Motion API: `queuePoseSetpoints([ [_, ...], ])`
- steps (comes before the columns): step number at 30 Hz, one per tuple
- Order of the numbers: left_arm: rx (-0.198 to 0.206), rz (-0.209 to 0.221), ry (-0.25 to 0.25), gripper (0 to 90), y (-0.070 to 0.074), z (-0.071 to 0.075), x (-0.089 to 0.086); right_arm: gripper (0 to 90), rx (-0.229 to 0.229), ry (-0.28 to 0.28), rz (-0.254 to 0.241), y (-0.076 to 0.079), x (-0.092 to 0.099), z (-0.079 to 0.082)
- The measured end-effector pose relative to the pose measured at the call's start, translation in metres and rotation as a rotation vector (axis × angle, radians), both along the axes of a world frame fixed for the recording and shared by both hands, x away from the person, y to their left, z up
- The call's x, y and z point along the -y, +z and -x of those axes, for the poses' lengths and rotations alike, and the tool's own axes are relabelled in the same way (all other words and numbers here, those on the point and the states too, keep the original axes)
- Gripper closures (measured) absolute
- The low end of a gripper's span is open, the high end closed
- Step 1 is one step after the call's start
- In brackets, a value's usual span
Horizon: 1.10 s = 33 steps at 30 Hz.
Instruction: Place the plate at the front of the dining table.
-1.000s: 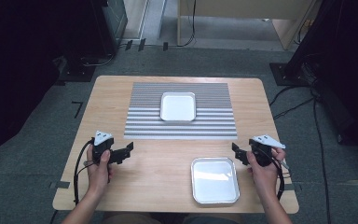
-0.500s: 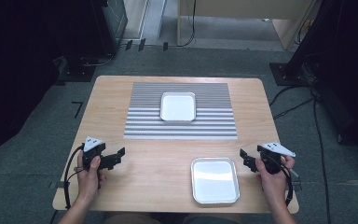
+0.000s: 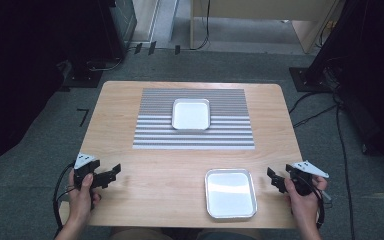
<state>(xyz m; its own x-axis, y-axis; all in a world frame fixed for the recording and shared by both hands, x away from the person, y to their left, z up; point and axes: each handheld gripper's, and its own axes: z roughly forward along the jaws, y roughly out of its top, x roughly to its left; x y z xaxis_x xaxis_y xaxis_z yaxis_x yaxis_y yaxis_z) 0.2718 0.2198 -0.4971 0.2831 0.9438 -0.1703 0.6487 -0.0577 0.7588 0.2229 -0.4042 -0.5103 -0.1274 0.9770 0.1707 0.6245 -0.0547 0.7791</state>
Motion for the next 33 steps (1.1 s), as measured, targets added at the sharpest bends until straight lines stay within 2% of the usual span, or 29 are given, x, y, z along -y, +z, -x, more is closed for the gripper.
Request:
queuePoseSetpoints([
  [5, -0.015, -0.01, 0.01, 12.9, -0.007, 0.003, -0.009, 22.5, -0.006, -0.013, 0.01, -0.003, 0.007, 0.005],
  [11, -0.023, -0.043, 0.018, 12.9, -0.014, 0.007, -0.019, 22.6, -0.013, -0.029, -0.003, -0.006, 0.016, 0.01],
  [28, -0.044, -0.095, 0.043, 13.0, -0.016, 0.023, -0.054, 22.3, -0.037, -0.049, -0.014, -0.013, 0.03, 0.023],
  [33, -0.033, -0.138, 0.029, 13.0, -0.018, 0.027, -0.053, 21.5, -0.038, -0.047, 0.002, -0.014, 0.029, 0.024],
])
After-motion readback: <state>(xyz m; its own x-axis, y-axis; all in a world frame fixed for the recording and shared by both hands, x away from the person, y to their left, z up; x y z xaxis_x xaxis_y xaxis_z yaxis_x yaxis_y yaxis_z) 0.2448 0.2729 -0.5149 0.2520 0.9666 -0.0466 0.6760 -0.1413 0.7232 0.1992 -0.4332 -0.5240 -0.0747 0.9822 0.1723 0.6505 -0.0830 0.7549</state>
